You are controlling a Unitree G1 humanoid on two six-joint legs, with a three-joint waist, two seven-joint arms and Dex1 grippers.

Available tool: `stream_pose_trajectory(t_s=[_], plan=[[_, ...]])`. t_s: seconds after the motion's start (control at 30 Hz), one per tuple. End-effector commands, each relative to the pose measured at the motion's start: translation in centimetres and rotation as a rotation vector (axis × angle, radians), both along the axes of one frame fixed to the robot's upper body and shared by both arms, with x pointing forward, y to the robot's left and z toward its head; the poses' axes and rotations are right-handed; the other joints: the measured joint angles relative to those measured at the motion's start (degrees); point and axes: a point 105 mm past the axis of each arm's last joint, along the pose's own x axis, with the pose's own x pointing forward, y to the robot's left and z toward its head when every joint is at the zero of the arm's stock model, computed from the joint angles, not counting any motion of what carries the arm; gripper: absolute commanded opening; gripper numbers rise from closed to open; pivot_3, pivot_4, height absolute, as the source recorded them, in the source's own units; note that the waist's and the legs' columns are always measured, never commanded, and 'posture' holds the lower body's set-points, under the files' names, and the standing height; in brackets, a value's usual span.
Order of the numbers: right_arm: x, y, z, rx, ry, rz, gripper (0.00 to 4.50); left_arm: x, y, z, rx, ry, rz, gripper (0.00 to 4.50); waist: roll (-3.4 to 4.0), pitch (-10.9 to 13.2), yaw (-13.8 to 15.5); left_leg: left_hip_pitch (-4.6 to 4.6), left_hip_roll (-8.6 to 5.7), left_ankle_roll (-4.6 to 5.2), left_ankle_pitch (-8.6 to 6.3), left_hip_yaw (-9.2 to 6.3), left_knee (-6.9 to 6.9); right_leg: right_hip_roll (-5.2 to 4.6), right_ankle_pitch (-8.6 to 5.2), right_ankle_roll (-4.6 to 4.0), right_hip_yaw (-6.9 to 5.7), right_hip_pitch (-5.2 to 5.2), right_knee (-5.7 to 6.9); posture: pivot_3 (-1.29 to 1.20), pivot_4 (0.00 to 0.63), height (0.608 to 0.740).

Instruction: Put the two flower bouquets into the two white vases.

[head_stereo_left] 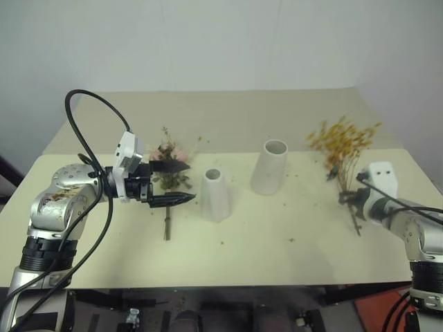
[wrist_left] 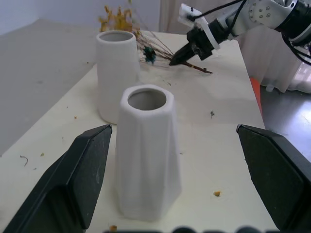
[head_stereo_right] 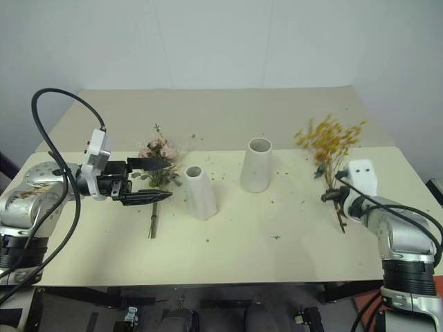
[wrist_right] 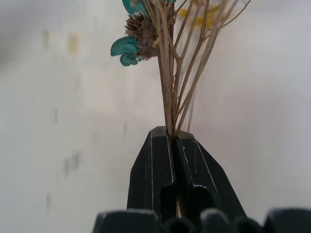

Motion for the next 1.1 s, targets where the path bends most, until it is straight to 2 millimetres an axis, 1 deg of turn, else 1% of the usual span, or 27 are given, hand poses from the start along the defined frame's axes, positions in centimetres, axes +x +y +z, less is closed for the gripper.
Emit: stream_pose_trajectory(t_s=[0.03, 0.07, 0.13, 0.23, 0.33, 0.47, 0.6, 0.73, 0.93, 1.1], plan=[[0.1, -0.3, 6.2, 0.043, -0.310, -0.030, 0.04, -0.2, 0.2, 1.5, -0.041, -0.071, 0.001, 4.50, 0.00, 0.0, 0.0, -0.03, 0.00, 0.00, 0.00, 0.00, 0.00, 0.00, 0.00, 0.00, 0.00, -0.01, 0.00, 0.00, 0.150, 0.740], [0.0, 0.4, 7.8, 0.056, -0.402, -0.003, 0.04, -0.3, 0.2, 1.5, -0.039, -0.072, 0.002, 4.50, 0.00, 0.0, 0.0, -0.03, 0.00, 0.00, 0.00, 0.00, 0.00, -0.01, 0.00, 0.00, 0.00, -0.01, 0.00, 0.00, 0.150, 0.740], [-0.3, 1.4, 10.0, 0.073, -0.527, 0.038, 0.04, -0.2, 0.2, 1.4, -0.039, -0.073, 0.003, 4.50, 0.01, 0.0, 0.0, -0.03, 0.00, 0.00, 0.00, -0.01, 0.00, 0.00, 0.00, 0.00, 0.00, -0.02, 0.00, 0.00, 0.150, 0.740], [-0.6, 3.6, 12.7, 0.117, -0.641, 0.121, 0.04, -0.2, 0.2, 1.4, -0.041, -0.075, 0.006, 4.50, 0.01, 0.0, -0.2, 0.00, 0.00, 0.00, 0.00, 0.00, 0.00, 0.00, 0.00, 0.00, 0.01, -0.01, 0.03, 0.00, 0.150, 0.740], [-0.5, 5.8, 14.3, 0.144, -0.706, 0.193, 0.04, -0.3, 0.2, 1.4, -0.041, -0.076, 0.008, 4.50, 0.01, 0.0, -0.2, 0.02, 0.02, 0.00, 0.00, -0.01, 0.00, 0.01, 0.01, -0.01, 0.01, -0.01, 0.05, 0.00, 0.150, 0.740], [-0.3, 8.1, 15.9, 0.199, -0.789, 0.252, 0.04, -0.3, 0.1, 1.3, -0.043, -0.077, 0.010, 4.50, 0.01, 0.0, -0.2, 0.01, 0.01, 0.00, 0.00, -0.01, 0.00, 0.01, 0.01, -0.01, 0.00, -0.01, 0.04, 0.00, 0.150, 0.740], [0.4, 10.2, 16.6, 0.246, -0.854, 0.276, 0.04, -0.4, 0.2, 1.2, -0.042, -0.077, 0.013, 4.50, 0.02, 0.0, -0.2, 0.01, 0.02, 0.00, 0.00, -0.01, 0.00, 0.00, 0.01, -0.01, 0.00, -0.05, 0.06, 0.00, 0.150, 0.740], [0.6, 12.2, 17.0, 0.275, -0.904, 0.309, 0.04, -0.4, 0.3, 1.3, -0.038, -0.077, 0.016, 4.50, 0.03, 0.0, -0.1, -0.01, 0.01, 0.00, 0.00, -0.01, 0.00, 0.00, 0.01, -0.02, 0.00, -0.08, 0.06, 0.00, 0.150, 0.740], [1.6, 13.7, 16.1, 0.285, -0.924, 0.301, 0.04, -0.5, 0.4, 1.3, -0.031, -0.077, 0.020, 4.50, 0.03, 0.0, -0.2, -0.01, 0.01, 0.00, 0.00, -0.02, -0.01, -0.01, 0.01, -0.02, 0.00, -0.09, 0.07, 0.00, 0.150, 0.740], [2.2, 14.4, 15.6, 0.284, -0.939, 0.285, 0.04, -0.5, 0.4, 1.3, -0.027, -0.077, 0.020, 4.50, 0.04, 0.0, -0.2, -0.01, 0.01, 0.00, 0.00, -0.02, -0.01, 0.00, 0.02, -0.03, 0.00, -0.11, 0.07, 0.00, 0.150, 0.740]])
